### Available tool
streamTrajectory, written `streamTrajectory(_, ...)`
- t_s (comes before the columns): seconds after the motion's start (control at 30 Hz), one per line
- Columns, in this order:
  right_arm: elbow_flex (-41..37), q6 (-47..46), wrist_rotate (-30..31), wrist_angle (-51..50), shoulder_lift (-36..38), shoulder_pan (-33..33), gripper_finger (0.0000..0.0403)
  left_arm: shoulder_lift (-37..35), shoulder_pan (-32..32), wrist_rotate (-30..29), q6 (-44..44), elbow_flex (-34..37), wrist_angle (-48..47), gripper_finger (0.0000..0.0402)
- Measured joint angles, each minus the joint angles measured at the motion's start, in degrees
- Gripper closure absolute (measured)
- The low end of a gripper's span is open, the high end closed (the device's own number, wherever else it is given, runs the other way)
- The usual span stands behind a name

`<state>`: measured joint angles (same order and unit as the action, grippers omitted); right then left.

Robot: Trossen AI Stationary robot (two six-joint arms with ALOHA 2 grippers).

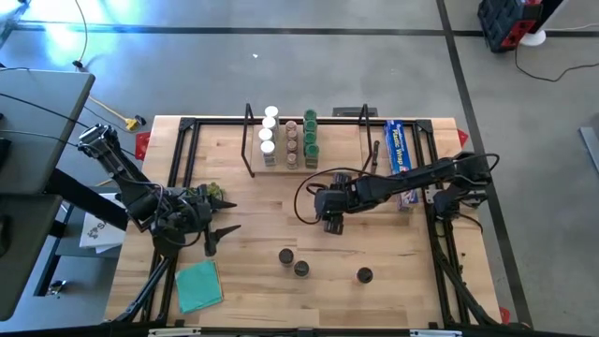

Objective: Shelf spices
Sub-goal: Put the black seasoning bottle on the shelf

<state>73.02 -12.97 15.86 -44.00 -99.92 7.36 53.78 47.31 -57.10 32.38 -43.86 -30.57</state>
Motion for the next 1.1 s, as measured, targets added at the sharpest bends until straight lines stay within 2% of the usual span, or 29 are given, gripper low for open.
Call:
streamTrajectory(0.13, 0.06, 0.11, -0.89, 0.6, -0.07, 0.0, 0.0213, 0.0, 0.0, 0.0, -0.01, 0.0, 0.07, 0.0124)
streamTrajectory(0.3, 0.09, 0.6, -1.29, 1.1, -0.08, 0.0, 0.0213, 0.0, 0.0, 0.0, 0.18, 0.0, 0.11, 0.0124)
streamTrajectory(0.43, 2.01, 1.61, -2.13, -2.91, 0.48, 0.0, 0.0213, 0.0, 0.0, 0.59, 0.44, 0.0, 0.32, 0.0124)
streamTrajectory(0.57, 9.24, 2.54, -1.97, -11.2, 1.83, -0.12, 0.0214, 0.0, 0.0, 1.07, 0.59, 0.0, 0.43, 0.0124)
streamTrajectory(0.67, 17.44, 3.32, -1.53, -23.55, 1.85, -0.41, 0.0214, 0.0, -0.02, 1.11, 0.6, 0.0, 0.68, 0.0124)
streamTrajectory(0.77, 27.62, 6.43, 0.31, -31.57, 1.79, -2.06, 0.0214, 0.0, -0.02, 2.06, 1.75, 0.0, 0.79, 0.0124)
streamTrajectory(0.9, 39.47, 10.03, 2.99, -37.27, 2.03, -9.19, 0.0214, -0.04, 0.0, 2.86, 1.92, 0.0, 1.01, 0.0124)
streamTrajectory(1.0, 44.75, 15.2, 3.25, -38.05, 1.99, -17.52, 0.0214, -0.14, -0.4, 1.33, 1.2, -0.13, 2.26, 0.0124)
streamTrajectory(1.1, 44.78, 20.5, -3.45, -33.46, 2.12, -27.91, 0.0214, -0.43, -1.29, -1.09, -2.15, -0.35, 5.05, 0.0124)
